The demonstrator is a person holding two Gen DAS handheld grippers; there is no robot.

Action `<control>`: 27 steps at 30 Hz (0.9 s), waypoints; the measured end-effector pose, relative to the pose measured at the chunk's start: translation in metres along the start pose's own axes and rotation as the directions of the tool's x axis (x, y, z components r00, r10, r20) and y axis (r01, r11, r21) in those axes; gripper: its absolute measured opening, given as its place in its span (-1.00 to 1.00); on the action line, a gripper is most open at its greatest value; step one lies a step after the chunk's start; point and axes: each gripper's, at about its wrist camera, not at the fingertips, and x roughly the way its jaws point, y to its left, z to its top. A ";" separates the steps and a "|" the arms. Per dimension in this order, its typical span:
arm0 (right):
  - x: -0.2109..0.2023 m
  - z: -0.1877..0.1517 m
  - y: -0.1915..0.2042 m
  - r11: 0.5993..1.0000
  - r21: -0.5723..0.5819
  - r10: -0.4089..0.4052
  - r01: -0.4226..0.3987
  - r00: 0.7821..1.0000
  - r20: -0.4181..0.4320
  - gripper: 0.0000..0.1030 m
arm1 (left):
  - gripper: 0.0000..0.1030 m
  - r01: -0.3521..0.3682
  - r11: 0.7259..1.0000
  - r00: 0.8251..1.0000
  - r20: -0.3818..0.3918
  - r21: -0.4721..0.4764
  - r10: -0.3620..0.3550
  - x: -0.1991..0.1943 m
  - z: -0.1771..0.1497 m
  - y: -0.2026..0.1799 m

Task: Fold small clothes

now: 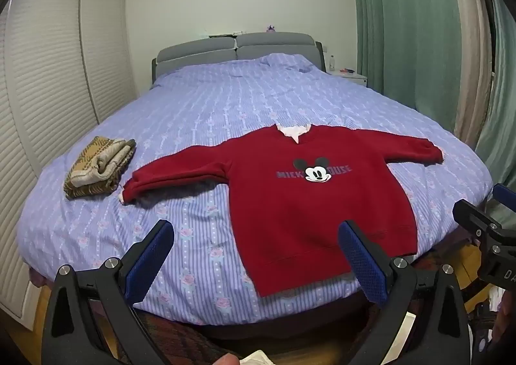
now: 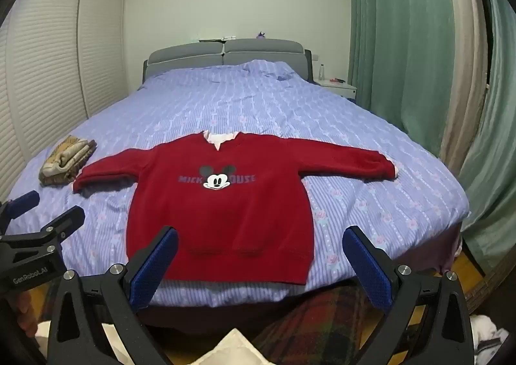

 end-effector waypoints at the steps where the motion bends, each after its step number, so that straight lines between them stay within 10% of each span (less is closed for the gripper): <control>1: 0.000 0.000 0.000 1.000 0.000 0.000 0.000 1.000 -0.001 0.98 | 1.00 -0.002 1.000 1.000 0.000 -0.002 0.002 0.000 0.000 0.000; 27: -0.004 0.001 0.001 1.000 -0.006 0.006 -0.006 1.000 0.003 0.98 | 1.00 0.022 1.000 0.998 0.066 -0.020 -0.021 -0.016 0.009 0.003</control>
